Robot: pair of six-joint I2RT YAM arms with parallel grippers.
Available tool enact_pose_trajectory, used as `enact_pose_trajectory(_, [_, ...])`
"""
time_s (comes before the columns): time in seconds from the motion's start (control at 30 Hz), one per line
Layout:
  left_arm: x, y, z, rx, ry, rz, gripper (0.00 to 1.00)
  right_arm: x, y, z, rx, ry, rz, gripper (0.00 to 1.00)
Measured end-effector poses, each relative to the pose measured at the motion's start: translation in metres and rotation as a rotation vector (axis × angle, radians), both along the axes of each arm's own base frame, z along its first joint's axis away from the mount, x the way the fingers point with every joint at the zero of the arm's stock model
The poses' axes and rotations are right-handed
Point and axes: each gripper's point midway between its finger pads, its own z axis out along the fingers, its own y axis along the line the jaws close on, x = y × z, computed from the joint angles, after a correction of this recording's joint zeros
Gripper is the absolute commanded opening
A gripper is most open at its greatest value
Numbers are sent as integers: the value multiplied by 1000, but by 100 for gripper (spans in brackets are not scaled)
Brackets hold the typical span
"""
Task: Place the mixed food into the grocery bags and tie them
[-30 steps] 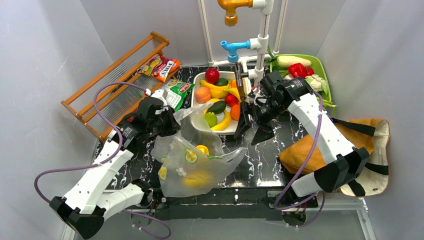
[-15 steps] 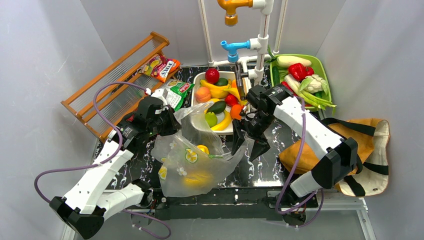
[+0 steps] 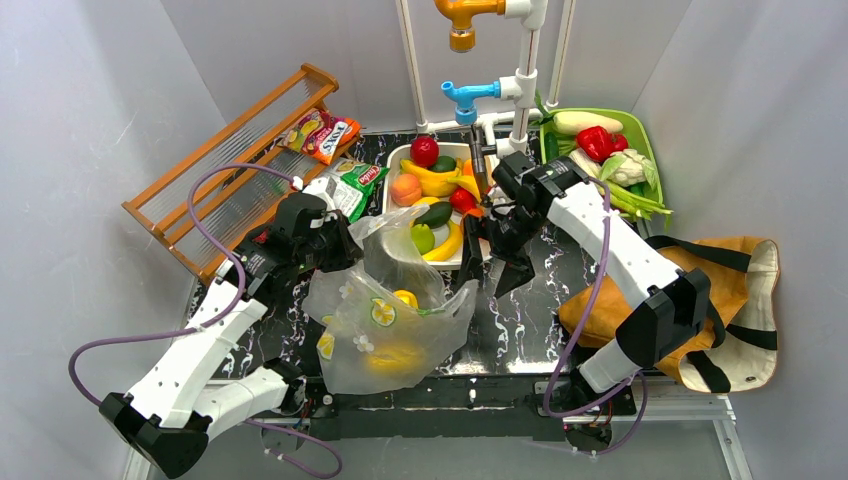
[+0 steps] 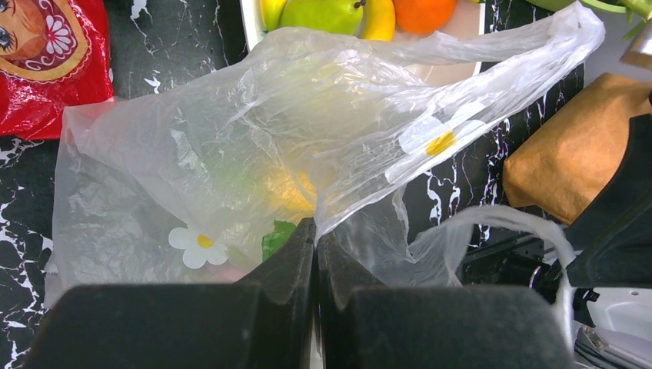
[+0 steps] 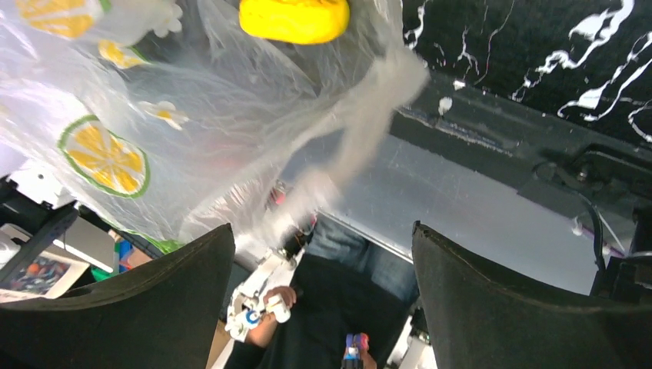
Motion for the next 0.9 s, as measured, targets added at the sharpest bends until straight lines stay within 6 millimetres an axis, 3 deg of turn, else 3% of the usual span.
enact_pose_trajectory(0.23, [1,-1,-2,5,4,-4,0,14,-2,0,-7,-35,-67,91])
enact_pose_trajectory(0.6, [3,-3,-2,5,1,-11,0,-7,-9,-15,-40,54,-96,76])
enact_pose_trajectory(0.67, [3,-3,-2,3,-1,-12,0,-11,-7,-14,-33,61,-88,67])
enact_pose_trajectory(0.73, [4,-4,-1,1,-4,-13,0,-15,-5,-14,-28,65,-73,49])
enact_pose_trajectory(0.87, [6,-7,-1,-6,-3,-20,0,-17,1,-14,-12,57,-53,1])
enact_pose_trajectory(0.9, [6,-8,-2,-7,0,-23,0,-17,1,-14,-9,55,-48,1])
